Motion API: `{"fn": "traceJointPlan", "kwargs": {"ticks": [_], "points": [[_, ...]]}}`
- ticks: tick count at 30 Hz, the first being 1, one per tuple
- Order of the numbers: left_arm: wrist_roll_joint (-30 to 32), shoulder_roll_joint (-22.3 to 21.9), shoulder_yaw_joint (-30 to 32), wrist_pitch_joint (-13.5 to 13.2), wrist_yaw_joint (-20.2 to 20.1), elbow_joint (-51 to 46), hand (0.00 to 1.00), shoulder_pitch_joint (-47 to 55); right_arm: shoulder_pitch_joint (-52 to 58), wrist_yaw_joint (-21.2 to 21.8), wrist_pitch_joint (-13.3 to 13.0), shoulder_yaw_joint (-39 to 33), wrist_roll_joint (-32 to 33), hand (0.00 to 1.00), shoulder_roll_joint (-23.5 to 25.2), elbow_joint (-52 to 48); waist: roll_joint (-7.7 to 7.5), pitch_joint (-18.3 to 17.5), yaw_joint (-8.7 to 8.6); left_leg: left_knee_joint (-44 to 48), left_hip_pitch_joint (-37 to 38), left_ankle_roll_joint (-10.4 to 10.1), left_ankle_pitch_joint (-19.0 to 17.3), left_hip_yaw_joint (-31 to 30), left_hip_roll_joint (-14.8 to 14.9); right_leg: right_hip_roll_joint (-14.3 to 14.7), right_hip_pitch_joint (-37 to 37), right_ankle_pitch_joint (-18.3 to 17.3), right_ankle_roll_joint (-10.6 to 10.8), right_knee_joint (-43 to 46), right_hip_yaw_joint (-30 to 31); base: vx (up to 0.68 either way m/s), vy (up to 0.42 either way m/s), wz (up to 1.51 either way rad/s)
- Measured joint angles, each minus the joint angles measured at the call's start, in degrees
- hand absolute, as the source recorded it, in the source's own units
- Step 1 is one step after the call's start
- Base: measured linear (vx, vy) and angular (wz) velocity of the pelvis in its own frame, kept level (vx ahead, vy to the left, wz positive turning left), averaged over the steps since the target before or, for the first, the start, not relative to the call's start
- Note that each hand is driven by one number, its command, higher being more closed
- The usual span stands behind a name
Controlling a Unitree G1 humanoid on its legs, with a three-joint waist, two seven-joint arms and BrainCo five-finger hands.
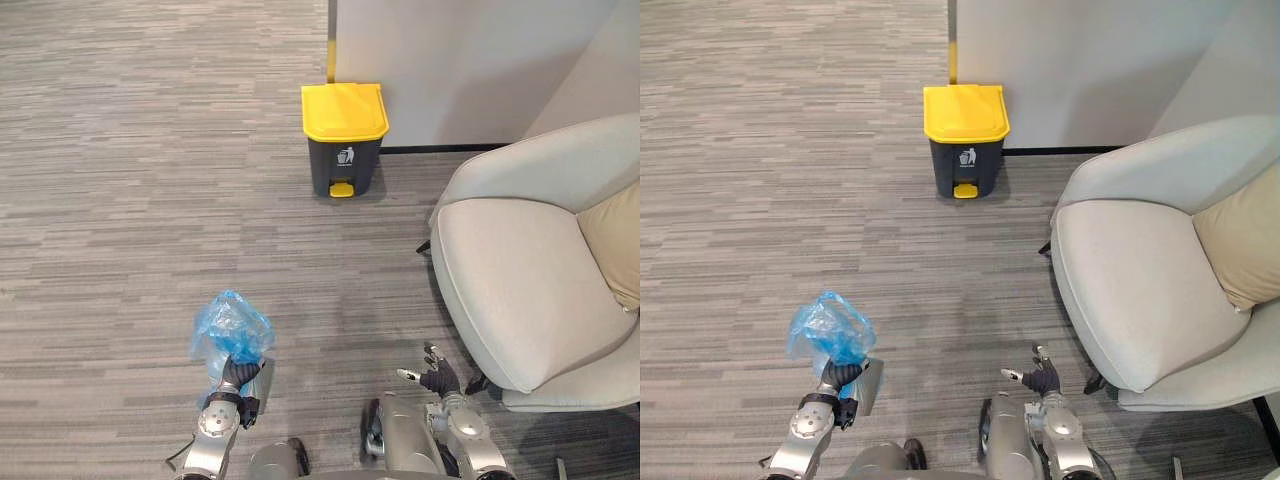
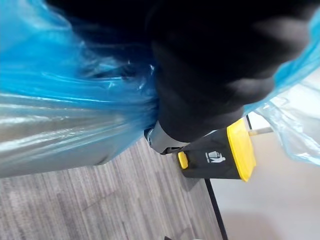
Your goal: Gather rubbish on tea table into small bin, then transfer packed bag to large trash can.
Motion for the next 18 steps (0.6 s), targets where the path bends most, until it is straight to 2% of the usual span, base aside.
{"fn": "traceJointPlan", "kwargs": {"ticks": [1, 2, 4, 6, 7, 8, 9, 10, 11, 12, 13, 14, 15, 17, 18], "points": [[0.0, -0.6, 0.5, 0.1, -0.1, 1.0, 1.00, -0.5, 0.4, 0.1, 0.0, 0.0, 0.0, 0.00, -1.0, 0.8, 0.68, 0.3, -0.10, 0.2, 1.8, -1.8, -1.7, -0.9, 0.6, 1.2, 1.4, 8.0, -5.2, -1.6, -0.5, 0.40, -0.128, -0.14], [0.0, -0.9, 0.6, 0.0, -0.1, 1.1, 1.00, -0.5, -0.3, 0.1, 0.1, 0.0, 0.0, 0.00, -1.3, 1.4, 1.79, -0.2, 0.18, 0.0, 2.0, -2.3, -1.5, -0.6, 2.2, 2.5, 1.4, 7.2, -5.5, -1.2, -0.6, 0.46, -0.161, -0.15], [0.1, -1.1, 0.6, 0.0, -0.3, 1.7, 1.00, -1.4, -0.8, 0.2, 0.1, -0.7, 0.0, 0.00, -1.7, 1.0, 2.51, -0.2, -0.75, 2.6, 2.4, -3.7, -0.5, -1.7, 4.0, 3.8, 2.4, 2.6, -6.7, 0.5, -2.0, 0.46, -0.181, 0.05], [0.2, -2.2, 0.8, 0.1, -0.4, 1.7, 1.00, -1.6, 1.0, 0.3, 0.3, -0.9, 0.0, 0.00, -1.4, 0.3, 2.94, 0.0, -0.86, 13.6, 0.7, -4.9, 1.2, -4.5, 7.2, 5.7, 7.8, 0.8, -7.3, -1.3, -3.4, 0.43, -0.177, 0.20], [0.2, -2.6, 0.9, 0.1, -0.4, 1.7, 1.00, -1.5, 1.9, 0.3, 0.4, -0.9, 0.0, 0.00, -1.2, -0.9, 3.01, 0.1, -0.73, 19.0, -0.9, -4.8, 3.1, -5.3, 8.2, 6.3, 10.1, 0.5, -7.6, -2.5, -3.6, 0.34, -0.111, -0.03], [0.1, -3.6, 0.8, 0.1, -0.5, 1.3, 1.00, -0.6, 3.2, 0.2, 0.5, -0.7, 0.1, 0.00, -0.1, -3.8, 2.93, 0.0, 0.19, 32.0, -5.6, -5.2, 4.1, -6.0, 10.8, 7.5, 14.8, -0.3, -8.0, -5.2, -3.0, 0.24, -0.057, -0.13], [0.1, -3.9, 0.8, 0.1, -0.5, 0.8, 1.00, -0.3, 3.4, 0.2, 0.5, -0.8, 0.1, 0.00, 0.1, -4.5, 2.90, 0.0, 0.19, 35.7, -7.4, -4.6, 3.7, -5.9, 11.5, 7.8, 16.3, -0.4, -8.2, -6.3, -2.8, 0.28, -0.033, -0.21], [0.1, -4.4, 0.7, 0.1, -0.8, 0.5, 1.00, 0.3, 3.4, 0.1, 0.5, -1.1, 0.6, 0.00, 0.3, -5.1, 2.75, -0.1, 0.22, 39.0, -10.8, -3.1, 2.8, -4.7, 12.1, 7.9, 18.5, -0.9, -8.8, -8.1, -2.3, 0.29, 0.013, -0.21], [0.1, -4.5, 0.5, 0.1, -1.4, 0.5, 1.00, 0.4, 3.1, 0.1, 0.5, -1.1, 0.8, 0.00, 0.6, -5.0, 2.55, -0.3, 0.63, 38.0, -14.1, -1.5, 1.8, -3.2, 12.1, 7.9, 20.0, -0.9, -8.8, -10.1, -1.5, 0.29, 0.037, -0.22], [0.1, -4.5, 0.4, 0.1, -1.5, 0.4, 1.00, 0.4, 3.0, 0.1, 0.5, -1.0, 0.9, 0.00, 0.6, -5.0, 2.52, -0.3, 0.99, 36.4, -15.4, -0.8, 1.4, -2.8, 11.8, 7.8, 20.7, -0.9, -8.8, -10.9, -1.0, 0.29, 0.079, -0.31], [0.1, -4.6, 0.5, 0.1, -1.5, 0.5, 1.00, 0.4, 2.8, 0.1, 0.5, -1.3, 1.0, 0.00, 0.6, -4.5, 2.47, -0.3, 1.74, 30.8, -17.1, -0.1, 1.0, -2.6, 10.8, 7.5, 21.7, -0.5, -8.1, -12.1, 0.2, 0.21, 0.090, -0.32], [0.0, -4.6, 0.5, 0.1, -1.5, 0.5, 1.00, 0.4, 2.7, 0.1, 0.6, -1.4, 1.1, 0.00, 0.6, -4.3, 2.47, -0.3, 1.93, 27.3, -17.6, -0.1, 1.0, -2.8, 10.1, 7.4, 22.1, -0.3, -7.7, -12.6, 0.6, 0.27, 0.152, -0.36], [0.0, -4.6, 0.5, 0.1, -1.5, 0.5, 1.00, 0.4, 2.2, 0.1, 0.7, -1.9, 1.1, 0.00, 0.7, -3.3, 2.36, -0.2, 2.06, 19.1, -18.3, -0.4, 1.3, -4.1, 8.0, 6.4, 23.2, -0.2, -6.8, -13.2, 1.4, 0.29, 0.197, -0.32], [0.0, -4.8, 0.5, 0.1, -1.5, 0.7, 1.00, 0.4, 1.0, -0.1, 0.9, -3.5, 1.2, 0.00, 0.9, -1.5, 2.10, 0.0, 2.41, 4.4, -18.2, -2.3, 4.9, -7.2, 3.7, 4.3, 24.8, -1.0, -4.4, -14.1, 3.5, 0.29, 0.244, -0.42], [0.0, -5.0, 0.5, 0.1, -1.5, 0.9, 1.00, 0.5, 0.7, -0.3, 0.9, -3.5, 1.2, 0.00, 0.1, -0.6, 2.81, -0.2, 2.84, -3.3, -17.3, -2.6, 10.0, -8.3, 3.0, 3.8, 25.5, -2.0, -2.5, -14.0, 4.9, 0.24, 0.242, -0.53]]}}
